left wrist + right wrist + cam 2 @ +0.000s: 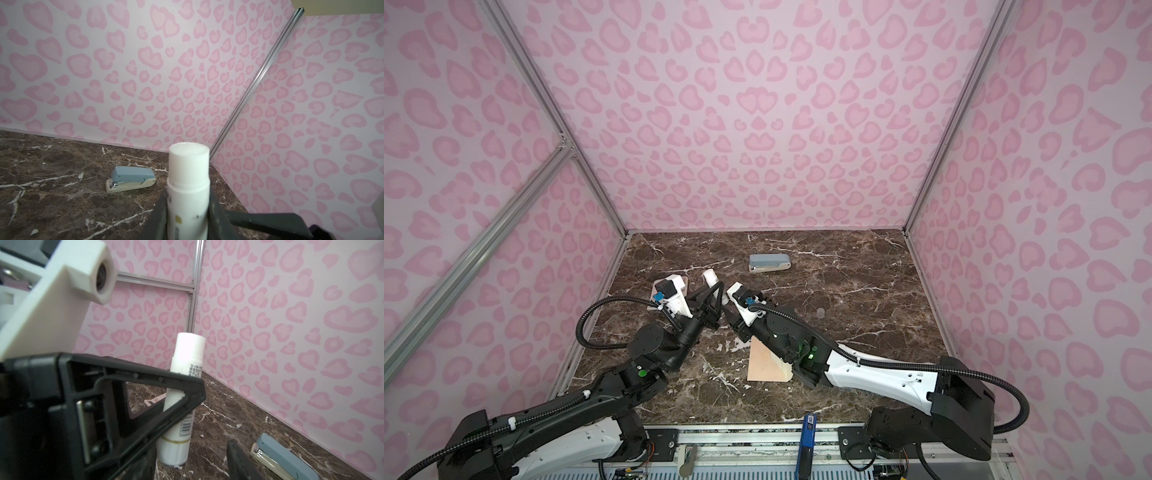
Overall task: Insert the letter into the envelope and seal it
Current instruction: 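Keep rubbing glue on the flap with the left gripper while the right steadies it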
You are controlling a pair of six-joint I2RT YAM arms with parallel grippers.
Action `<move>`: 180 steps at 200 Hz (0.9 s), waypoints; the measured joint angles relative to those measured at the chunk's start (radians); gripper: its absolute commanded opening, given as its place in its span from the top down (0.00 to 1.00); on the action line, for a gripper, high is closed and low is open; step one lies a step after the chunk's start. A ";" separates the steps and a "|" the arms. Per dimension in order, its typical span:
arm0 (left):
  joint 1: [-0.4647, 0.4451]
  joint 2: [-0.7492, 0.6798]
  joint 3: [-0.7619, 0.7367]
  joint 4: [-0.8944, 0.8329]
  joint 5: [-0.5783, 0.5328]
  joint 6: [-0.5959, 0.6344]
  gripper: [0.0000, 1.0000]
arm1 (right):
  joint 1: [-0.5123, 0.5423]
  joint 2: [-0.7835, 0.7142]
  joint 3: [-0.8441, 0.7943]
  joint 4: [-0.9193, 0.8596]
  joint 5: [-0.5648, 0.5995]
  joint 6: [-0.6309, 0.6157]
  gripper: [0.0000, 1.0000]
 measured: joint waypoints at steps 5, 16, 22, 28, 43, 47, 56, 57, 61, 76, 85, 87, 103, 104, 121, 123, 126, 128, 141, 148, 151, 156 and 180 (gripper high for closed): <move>0.000 0.001 0.000 0.003 -0.003 0.001 0.96 | 0.000 0.008 0.005 0.000 0.001 0.001 0.46; -0.001 0.004 0.000 0.012 -0.010 0.001 0.96 | 0.001 0.023 0.013 0.000 0.003 0.008 0.47; -0.001 0.005 0.000 0.016 -0.009 0.001 0.96 | 0.001 0.029 0.016 0.000 0.005 0.013 0.47; -0.002 0.006 0.000 0.021 -0.009 0.001 0.96 | 0.001 0.035 0.018 0.001 0.006 0.019 0.48; -0.002 0.006 -0.002 0.026 -0.010 0.001 0.96 | 0.001 0.050 0.024 0.002 0.006 0.026 0.49; -0.002 0.006 -0.002 0.028 -0.010 0.001 0.96 | 0.001 0.052 0.026 0.002 0.006 0.026 0.49; -0.003 0.006 -0.002 0.029 -0.009 0.001 0.96 | 0.000 0.058 0.027 0.004 0.007 0.030 0.50; -0.003 0.006 -0.002 0.030 -0.009 0.001 0.96 | 0.000 0.058 0.027 0.004 0.007 0.030 0.50; -0.003 0.006 -0.002 0.031 -0.009 0.001 0.96 | 0.000 0.061 0.028 0.005 0.006 0.030 0.51; -0.004 0.007 -0.004 0.038 -0.009 0.001 0.96 | 0.000 0.073 0.034 0.005 0.007 0.034 0.53; -0.004 0.008 -0.005 0.043 -0.009 0.001 0.96 | 0.000 0.080 0.039 0.005 0.009 0.034 0.55; -0.004 0.009 -0.005 0.043 -0.009 0.001 0.96 | 0.000 0.081 0.040 0.005 0.009 0.034 0.55; -0.003 0.012 -0.008 0.050 -0.012 0.000 0.96 | 0.000 0.093 0.048 0.005 0.016 0.037 0.58; -0.003 0.012 -0.008 0.050 -0.012 0.000 0.96 | 0.000 0.094 0.048 0.005 0.017 0.037 0.58; -0.003 0.016 -0.009 0.055 -0.014 -0.003 0.96 | 0.000 0.104 0.053 0.005 0.024 0.037 0.60; -0.003 0.016 -0.009 0.056 -0.014 -0.003 0.96 | 0.000 0.105 0.054 0.005 0.024 0.037 0.60; -0.003 0.017 -0.009 0.058 -0.014 -0.003 0.96 | 0.000 0.107 0.056 0.005 0.025 0.037 0.61; -0.003 0.017 -0.009 0.059 -0.015 -0.003 0.96 | 0.000 0.108 0.057 0.005 0.026 0.037 0.61; -0.003 0.019 -0.010 0.071 -0.016 -0.004 0.96 | 0.000 0.114 0.065 0.005 0.028 0.037 0.63; -0.003 0.019 -0.010 0.075 -0.016 -0.005 0.96 | 0.000 0.117 0.069 0.005 0.028 0.037 0.64; -0.003 0.019 -0.010 0.078 -0.016 -0.007 0.96 | 0.000 0.119 0.071 0.005 0.029 0.037 0.64; -0.003 0.020 -0.011 0.082 -0.017 -0.010 0.96 | 0.000 0.121 0.073 0.005 0.029 0.037 0.65; -0.004 0.021 -0.013 0.086 -0.017 -0.010 0.96 | 0.000 0.126 0.076 0.005 0.029 0.036 0.66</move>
